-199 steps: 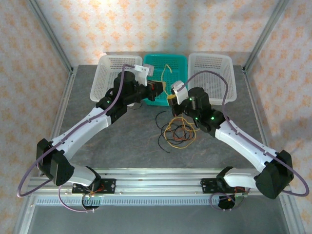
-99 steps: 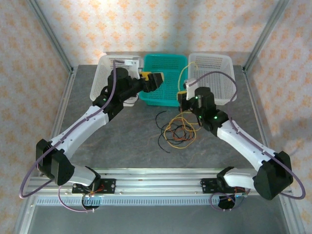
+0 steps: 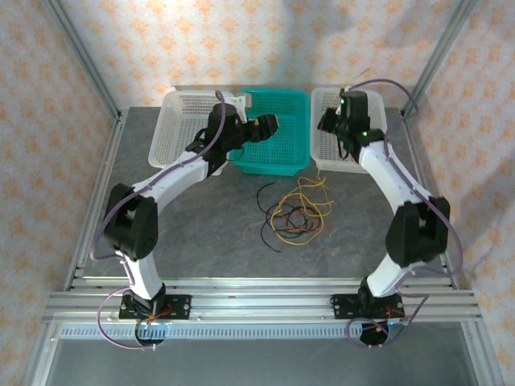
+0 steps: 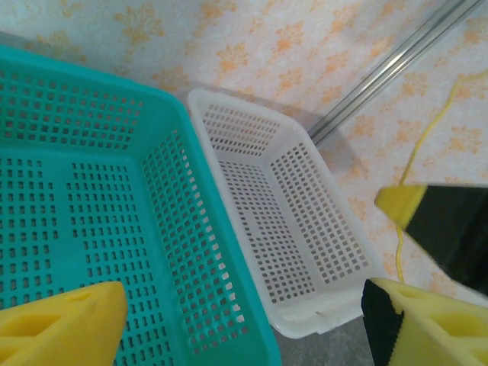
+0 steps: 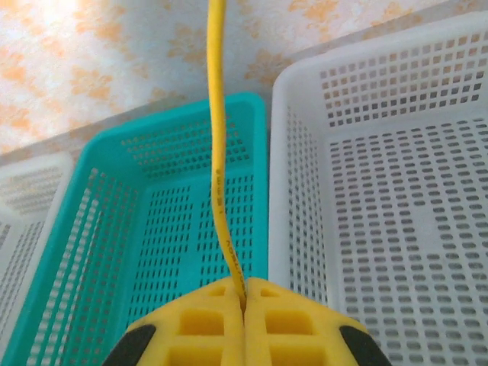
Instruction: Untangle the cables
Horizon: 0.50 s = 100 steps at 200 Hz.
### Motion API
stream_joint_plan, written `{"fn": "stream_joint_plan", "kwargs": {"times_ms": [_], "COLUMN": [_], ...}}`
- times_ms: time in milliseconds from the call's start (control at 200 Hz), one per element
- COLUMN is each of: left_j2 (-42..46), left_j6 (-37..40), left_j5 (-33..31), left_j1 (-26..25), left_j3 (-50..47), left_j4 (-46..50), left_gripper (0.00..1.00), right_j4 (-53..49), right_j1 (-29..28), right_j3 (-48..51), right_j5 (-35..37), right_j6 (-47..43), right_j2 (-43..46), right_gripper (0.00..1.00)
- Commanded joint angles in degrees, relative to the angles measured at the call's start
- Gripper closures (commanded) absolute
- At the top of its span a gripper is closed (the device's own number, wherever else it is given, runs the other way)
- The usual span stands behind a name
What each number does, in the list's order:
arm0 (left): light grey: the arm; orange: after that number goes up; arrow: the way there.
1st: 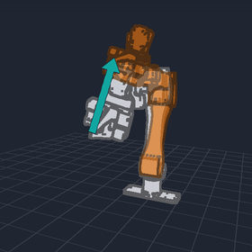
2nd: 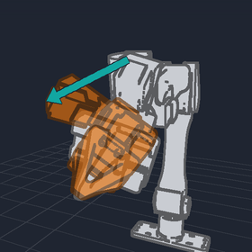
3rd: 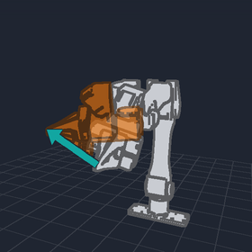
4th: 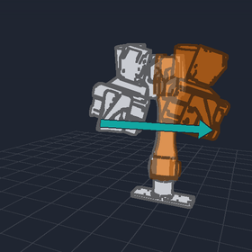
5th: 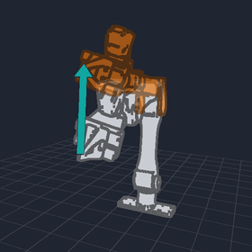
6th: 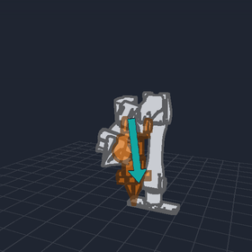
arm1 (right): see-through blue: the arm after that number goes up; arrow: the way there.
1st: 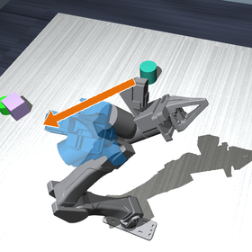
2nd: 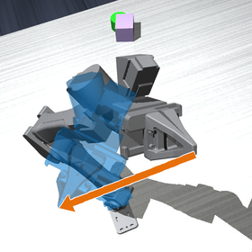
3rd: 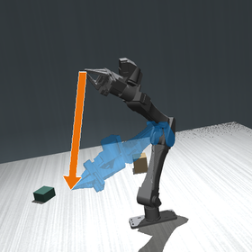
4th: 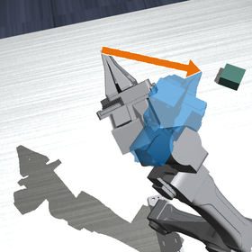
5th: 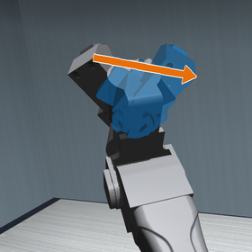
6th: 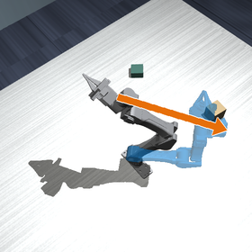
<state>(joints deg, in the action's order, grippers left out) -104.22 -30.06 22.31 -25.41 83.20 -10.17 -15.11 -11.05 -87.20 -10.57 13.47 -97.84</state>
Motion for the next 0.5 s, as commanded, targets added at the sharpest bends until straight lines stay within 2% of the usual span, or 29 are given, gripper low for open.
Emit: {"fn": "stream_joint_plan", "kwargs": {"times_ms": [0,65,120,325,496], "left_j2": [-1.63,-3.25,-4.74,-14.6,-19.51], "left_j6": [-1.15,-1.19,-1.22,-1.66,-1.1], "left_j5": [1.53,0.81,0.3,-0.33,-1.6], "left_j1": [-1.35,-1.73,-2.01,-3.22,-4.29], "left_j3": [4.34,5.35,6.47,14.72,20.42], "left_j4": [-2.84,-3.12,-3.65,-3.28,-1.11], "left_gripper": [0.2,0.21,0.21,0.2,0.19], "right_j4": [-12.07,-13.97,-14.07,-10.13,-13.3], "right_j1": [1.16,1.23,1.48,4.17,5.56], "right_j3": [-10.19,-15.13,-17.08,-21.07,-30.39], "right_j5": [-1.34,-5.96,-3.58,-3.13,-4.47], "right_j6": [8.62,2.68,2.96,1.62,0.14], "right_j2": [-6.27,-10.09,-12.5,-19.65,-28.2], "right_gripper": [1.0,1.0,1.0,1.0,1.0]}}
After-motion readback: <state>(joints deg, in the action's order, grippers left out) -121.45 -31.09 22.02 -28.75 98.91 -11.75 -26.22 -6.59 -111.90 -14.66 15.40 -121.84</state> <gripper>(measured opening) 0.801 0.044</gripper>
